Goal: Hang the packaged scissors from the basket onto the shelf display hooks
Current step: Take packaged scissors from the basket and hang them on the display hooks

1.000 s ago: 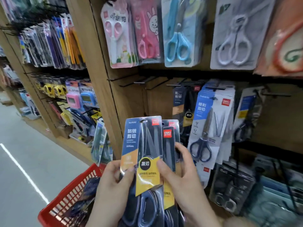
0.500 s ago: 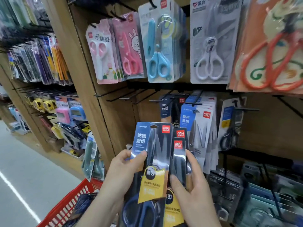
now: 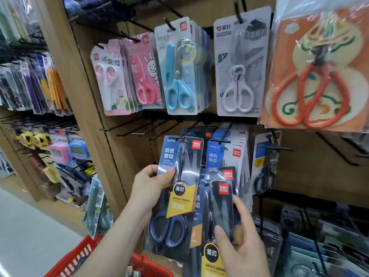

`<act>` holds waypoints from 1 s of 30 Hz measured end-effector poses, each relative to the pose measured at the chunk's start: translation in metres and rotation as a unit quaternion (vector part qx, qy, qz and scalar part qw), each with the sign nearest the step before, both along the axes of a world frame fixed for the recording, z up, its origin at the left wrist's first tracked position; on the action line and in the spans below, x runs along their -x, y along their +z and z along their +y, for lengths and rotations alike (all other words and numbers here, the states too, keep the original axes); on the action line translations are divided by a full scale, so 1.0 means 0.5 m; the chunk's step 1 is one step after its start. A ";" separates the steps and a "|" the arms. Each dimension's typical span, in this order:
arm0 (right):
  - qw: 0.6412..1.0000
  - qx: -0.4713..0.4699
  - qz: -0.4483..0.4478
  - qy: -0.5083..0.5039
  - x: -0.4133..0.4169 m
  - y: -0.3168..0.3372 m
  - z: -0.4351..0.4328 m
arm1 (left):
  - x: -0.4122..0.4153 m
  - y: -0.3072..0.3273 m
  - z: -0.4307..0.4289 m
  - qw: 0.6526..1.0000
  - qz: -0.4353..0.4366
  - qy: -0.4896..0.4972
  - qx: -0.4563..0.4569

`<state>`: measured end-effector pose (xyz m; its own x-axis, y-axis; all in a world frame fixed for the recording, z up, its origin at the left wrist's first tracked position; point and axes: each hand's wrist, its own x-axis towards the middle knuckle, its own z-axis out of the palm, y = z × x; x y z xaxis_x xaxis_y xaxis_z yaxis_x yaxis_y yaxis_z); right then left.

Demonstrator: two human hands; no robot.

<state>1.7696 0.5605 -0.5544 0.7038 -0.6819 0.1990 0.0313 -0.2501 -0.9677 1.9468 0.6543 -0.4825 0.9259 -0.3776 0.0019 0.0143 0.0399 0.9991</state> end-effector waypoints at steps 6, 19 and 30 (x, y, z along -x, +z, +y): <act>1.000 0.002 0.001 -0.011 0.000 -0.002 0.004 | -0.004 -0.011 0.007 0.999 -0.011 -0.029 -0.029; 0.996 0.005 0.008 -0.089 0.011 -0.020 -0.021 | -0.126 -0.056 -0.104 0.976 -0.133 -0.043 -0.165; 0.996 0.011 -0.024 -0.088 0.031 -0.012 -0.029 | -0.161 -0.085 -0.193 0.952 -0.141 -0.033 -0.268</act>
